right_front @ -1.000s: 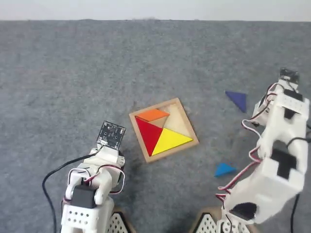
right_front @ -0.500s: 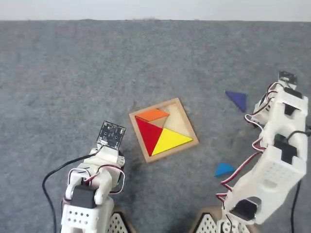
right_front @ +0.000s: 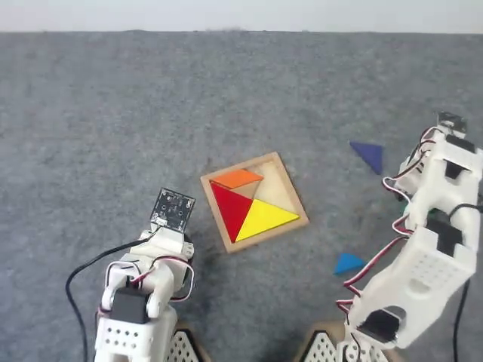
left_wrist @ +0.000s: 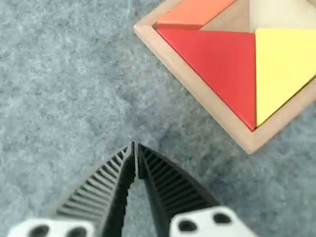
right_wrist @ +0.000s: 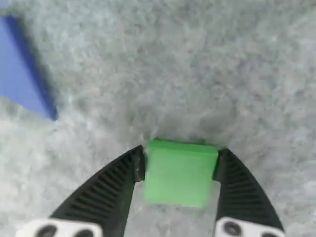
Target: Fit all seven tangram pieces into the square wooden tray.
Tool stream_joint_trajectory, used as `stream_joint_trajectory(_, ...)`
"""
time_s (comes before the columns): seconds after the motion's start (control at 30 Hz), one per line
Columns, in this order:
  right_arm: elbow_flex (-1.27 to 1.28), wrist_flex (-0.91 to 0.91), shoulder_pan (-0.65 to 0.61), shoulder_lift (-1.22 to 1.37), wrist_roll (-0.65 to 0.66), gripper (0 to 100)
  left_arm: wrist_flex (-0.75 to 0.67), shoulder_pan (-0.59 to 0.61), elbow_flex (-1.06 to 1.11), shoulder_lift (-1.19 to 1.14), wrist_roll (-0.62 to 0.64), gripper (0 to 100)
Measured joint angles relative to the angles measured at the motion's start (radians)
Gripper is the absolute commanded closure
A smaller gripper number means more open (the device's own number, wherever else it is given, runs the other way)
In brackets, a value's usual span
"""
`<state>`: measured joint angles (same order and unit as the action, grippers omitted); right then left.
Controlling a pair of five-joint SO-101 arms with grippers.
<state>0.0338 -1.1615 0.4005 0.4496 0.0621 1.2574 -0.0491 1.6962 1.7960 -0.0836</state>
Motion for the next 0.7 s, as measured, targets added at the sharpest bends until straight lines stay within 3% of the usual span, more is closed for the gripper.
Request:
stream_joint_trajectory(0.23, 0.12, -0.075, -0.112, -0.253, 0.061, 80.1, 0.0, 0.0, 0.0, 0.0, 0.0, 99)
stream_joint_trajectory(0.47, 0.319, -0.078, -0.387, -0.591, 0.132, 79.5, 0.0, 0.0, 0.0, 0.0, 0.0, 99)
stream_joint_trajectory(0.57, 0.331, -0.078, -0.371, -0.629, 0.094, 74.2, 0.0, 0.0, 0.0, 0.0, 0.0, 99)
stream_joint_trajectory(0.7, 0.347, -0.035, -0.21, -0.614, 0.048, 70.6, 0.0, 0.0, 0.0, 0.0, 0.0, 99)
